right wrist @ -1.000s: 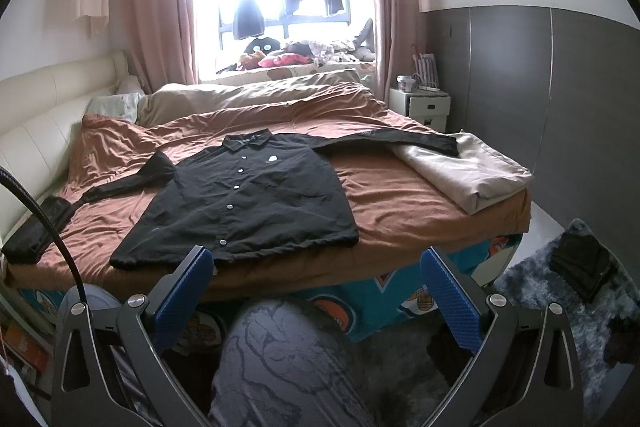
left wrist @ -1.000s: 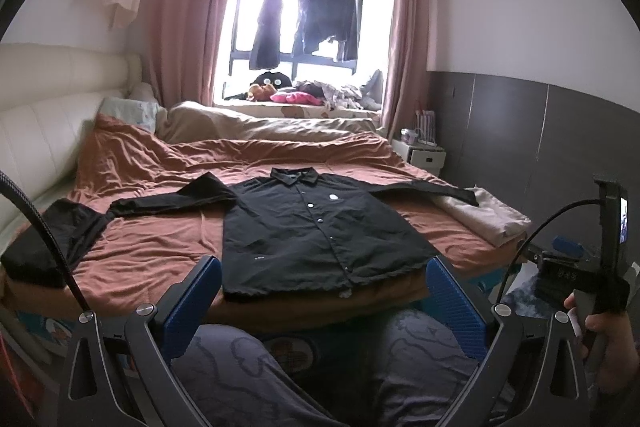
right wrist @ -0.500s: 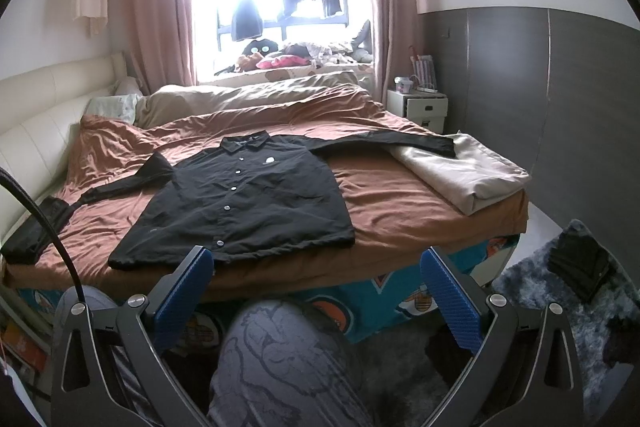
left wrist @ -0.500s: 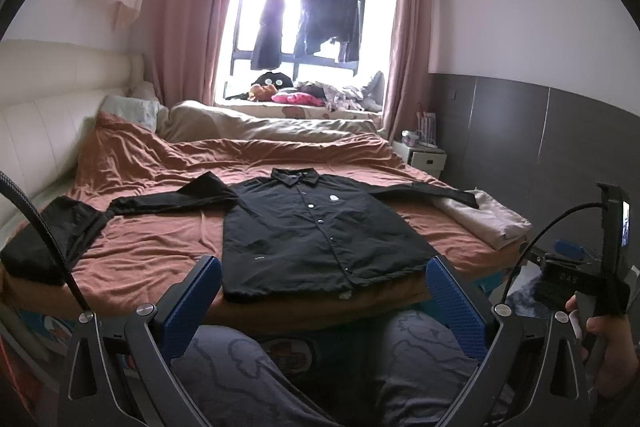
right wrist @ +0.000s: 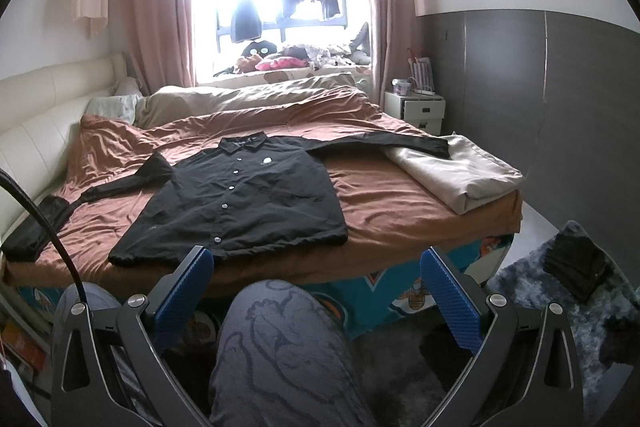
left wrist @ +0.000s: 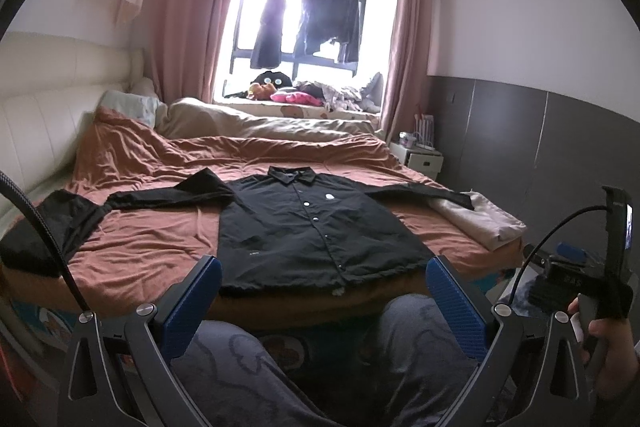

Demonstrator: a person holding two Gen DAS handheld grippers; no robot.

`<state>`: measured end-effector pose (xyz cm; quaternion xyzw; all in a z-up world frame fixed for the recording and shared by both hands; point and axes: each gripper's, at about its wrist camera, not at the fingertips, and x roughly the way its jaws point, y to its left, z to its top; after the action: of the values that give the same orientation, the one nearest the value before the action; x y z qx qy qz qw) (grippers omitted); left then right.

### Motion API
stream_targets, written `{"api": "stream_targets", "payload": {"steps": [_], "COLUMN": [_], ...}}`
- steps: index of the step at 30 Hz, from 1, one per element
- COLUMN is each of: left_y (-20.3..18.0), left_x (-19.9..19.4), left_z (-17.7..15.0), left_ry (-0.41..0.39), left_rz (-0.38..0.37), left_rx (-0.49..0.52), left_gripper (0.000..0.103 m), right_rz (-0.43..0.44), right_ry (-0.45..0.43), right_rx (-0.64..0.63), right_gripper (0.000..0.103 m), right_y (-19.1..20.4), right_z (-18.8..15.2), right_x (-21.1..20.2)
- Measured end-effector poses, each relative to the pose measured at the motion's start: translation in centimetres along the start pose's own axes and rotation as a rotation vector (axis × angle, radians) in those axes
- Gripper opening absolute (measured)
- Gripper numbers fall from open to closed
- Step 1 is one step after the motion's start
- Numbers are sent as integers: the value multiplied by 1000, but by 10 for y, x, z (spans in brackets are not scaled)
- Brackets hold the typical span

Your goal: Fold large clothes

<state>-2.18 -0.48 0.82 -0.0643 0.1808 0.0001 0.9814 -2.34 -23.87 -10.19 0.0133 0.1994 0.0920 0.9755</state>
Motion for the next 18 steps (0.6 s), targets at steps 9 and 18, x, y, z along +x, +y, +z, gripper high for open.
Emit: {"api": "stream_targets", "payload": {"steps": [9,18], "left_y": [4,14], "left_x": [6,44], "left_z": [5,14], "left_ry": [-19,23], "left_rz": [5,8], "left_rx": [-8,-19], "left_gripper": [103,103], "right_rz": [17,26], "right_ry": [-7,18], "right_rx": [7,8], "right_gripper": [103,103], "right_y": [-2,1], "right_z": [8,20], "right_x": [11,50]}}
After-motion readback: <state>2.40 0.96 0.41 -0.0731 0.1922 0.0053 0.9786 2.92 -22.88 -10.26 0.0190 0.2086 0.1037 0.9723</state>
